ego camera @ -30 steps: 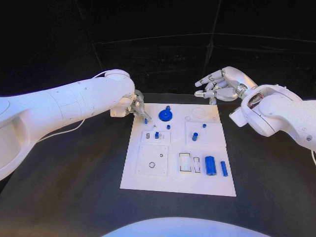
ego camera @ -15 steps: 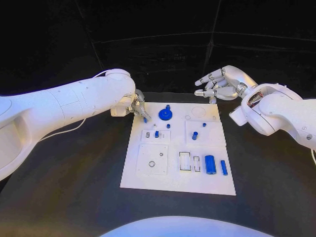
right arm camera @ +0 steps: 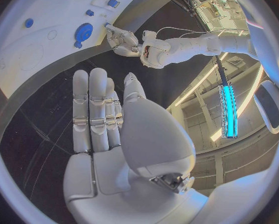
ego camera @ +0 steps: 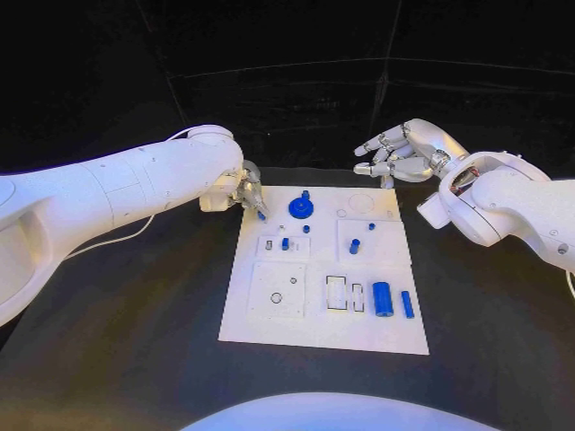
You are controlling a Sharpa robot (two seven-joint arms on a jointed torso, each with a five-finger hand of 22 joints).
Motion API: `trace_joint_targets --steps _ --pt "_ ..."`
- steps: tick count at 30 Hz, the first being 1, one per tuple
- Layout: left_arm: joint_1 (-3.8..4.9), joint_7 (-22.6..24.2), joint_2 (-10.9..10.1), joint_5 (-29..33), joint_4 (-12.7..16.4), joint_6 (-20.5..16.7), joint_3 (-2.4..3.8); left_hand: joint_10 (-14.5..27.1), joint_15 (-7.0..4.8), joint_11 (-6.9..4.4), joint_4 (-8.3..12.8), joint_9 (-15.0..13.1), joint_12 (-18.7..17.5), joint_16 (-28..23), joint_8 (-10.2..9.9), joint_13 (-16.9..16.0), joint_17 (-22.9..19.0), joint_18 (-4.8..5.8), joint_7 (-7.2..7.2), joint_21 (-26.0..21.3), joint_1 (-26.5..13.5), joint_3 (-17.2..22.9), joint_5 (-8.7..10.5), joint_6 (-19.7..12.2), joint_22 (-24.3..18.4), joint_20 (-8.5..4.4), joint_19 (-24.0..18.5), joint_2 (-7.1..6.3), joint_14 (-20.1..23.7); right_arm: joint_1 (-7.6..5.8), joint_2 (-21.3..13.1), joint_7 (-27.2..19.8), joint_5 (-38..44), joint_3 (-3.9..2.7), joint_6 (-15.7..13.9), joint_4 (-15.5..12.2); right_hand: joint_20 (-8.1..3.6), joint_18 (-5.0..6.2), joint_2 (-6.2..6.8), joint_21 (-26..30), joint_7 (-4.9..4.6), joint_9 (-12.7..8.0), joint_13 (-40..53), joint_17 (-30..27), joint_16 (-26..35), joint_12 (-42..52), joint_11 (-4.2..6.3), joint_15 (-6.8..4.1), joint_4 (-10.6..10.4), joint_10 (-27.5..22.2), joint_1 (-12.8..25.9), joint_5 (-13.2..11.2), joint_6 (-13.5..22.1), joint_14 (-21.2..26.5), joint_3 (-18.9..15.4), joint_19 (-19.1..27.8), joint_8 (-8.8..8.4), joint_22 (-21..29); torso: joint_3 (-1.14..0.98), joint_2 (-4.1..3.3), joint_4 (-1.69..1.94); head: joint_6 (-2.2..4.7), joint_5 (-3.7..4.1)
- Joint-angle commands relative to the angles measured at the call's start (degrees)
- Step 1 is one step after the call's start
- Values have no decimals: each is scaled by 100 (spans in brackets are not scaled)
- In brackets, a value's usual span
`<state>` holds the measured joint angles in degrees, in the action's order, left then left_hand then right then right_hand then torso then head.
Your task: Assemble the parts on the task board
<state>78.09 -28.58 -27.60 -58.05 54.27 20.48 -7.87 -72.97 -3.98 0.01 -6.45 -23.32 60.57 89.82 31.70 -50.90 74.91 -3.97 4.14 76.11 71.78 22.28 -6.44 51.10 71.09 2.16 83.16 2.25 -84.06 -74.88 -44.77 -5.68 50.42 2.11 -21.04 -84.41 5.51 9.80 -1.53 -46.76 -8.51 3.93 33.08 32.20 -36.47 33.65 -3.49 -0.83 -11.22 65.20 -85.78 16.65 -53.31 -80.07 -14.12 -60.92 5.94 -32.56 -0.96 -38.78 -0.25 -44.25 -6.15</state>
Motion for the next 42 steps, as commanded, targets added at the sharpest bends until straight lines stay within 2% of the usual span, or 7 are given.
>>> trace_joint_targets --steps 1,9,13,18,26,33,42 --pt "5 164 -72 268 99 -336 4 10 11 -40 714 -6 -66 18 93 90 1509 -32 6 -33 -278 1086 -64 41 -14 20 10 -136 -594 -12 -1 -6 -14 -3 57 -2 11 74 -62 32 -33 -1 -9 9 20 33 -19 17 4 -15 -9 37 23 -33 -22 -38 -27 5 1 3 7 6 -11" --pt "4 205 -444 613 662 -819 4 -45 -5 -56 854 -37 -61 18 282 123 1509 -38 -22 -58 -696 1643 -86 35 -26 6 8 -291 -594 -13 -12 8 -14 -3 82 11 11 74 -62 35 -33 0 -10 12 23 34 -19 17 4 -17 -11 50 22 -35 -24 -40 -27 6 -3 9 15 9 -32" --pt "-7 213 -755 726 1188 -1221 -3 -62 -9 -63 886 -43 -53 18 318 122 1509 -40 -29 -64 -752 1717 -115 38 -30 1 10 -312 -594 -13 -12 16 -14 -3 96 18 11 74 -62 35 -33 0 -10 12 23 34 -19 17 4 -17 -11 50 22 -35 -24 -40 -27 6 -7 5 13 20 -57" --pt "-96 244 -1149 669 1850 -1642 -16 -76 -14 -70 909 -47 -49 18 346 125 1509 -35 -37 -48 -791 1766 -121 46 -7 -3 21 -336 -594 -13 -12 22 -14 -3 111 34 11 74 -62 35 -33 0 -10 12 23 34 -19 17 4 -17 -11 50 22 -35 -24 -40 -27 6 -7 16 32 8 -64" --pt "-276 232 -1529 348 2540 -2149 -52 -100 -22 -80 951 -51 -36 18 380 116 1509 -29 -48 -26 -822 1826 -119 55 23 -10 36 -379 -594 -12 -11 24 -14 -2 135 58 11 74 -61 36 -33 0 -11 15 26 35 -20 17 0 -18 -8 59 21 -36 -28 -41 -26 7 -16 25 49 -3 -63" --pt "-394 167 -1623 226 2773 -2270 -64 -116 -26 -85 970 -54 -22 18 400 101 1509 -27 -54 -19 -842 1842 -113 64 34 -14 41 -417 -594 -12 -9 22 -14 -2 150 67 11 74 -61 36 -33 0 -11 15 26 35 -20 17 0 -18 -8 59 21 -36 -28 -41 -26 7 -15 20 41 -1 -80" --pt "-484 96 -1598 109 2786 -2188 -70 -141 -33 -96 979 -62 -8 18 443 94 1509 -26 -70 -19 -889 1839 -100 94 38 -20 43 -474 -594 -12 -2 20 -14 -2 162 76 11 74 -61 36 -33 0 -11 15 26 35 -20 17 0 -18 -8 59 21 -36 -28 -41 -26 7 -19 15 39 -8 -77"
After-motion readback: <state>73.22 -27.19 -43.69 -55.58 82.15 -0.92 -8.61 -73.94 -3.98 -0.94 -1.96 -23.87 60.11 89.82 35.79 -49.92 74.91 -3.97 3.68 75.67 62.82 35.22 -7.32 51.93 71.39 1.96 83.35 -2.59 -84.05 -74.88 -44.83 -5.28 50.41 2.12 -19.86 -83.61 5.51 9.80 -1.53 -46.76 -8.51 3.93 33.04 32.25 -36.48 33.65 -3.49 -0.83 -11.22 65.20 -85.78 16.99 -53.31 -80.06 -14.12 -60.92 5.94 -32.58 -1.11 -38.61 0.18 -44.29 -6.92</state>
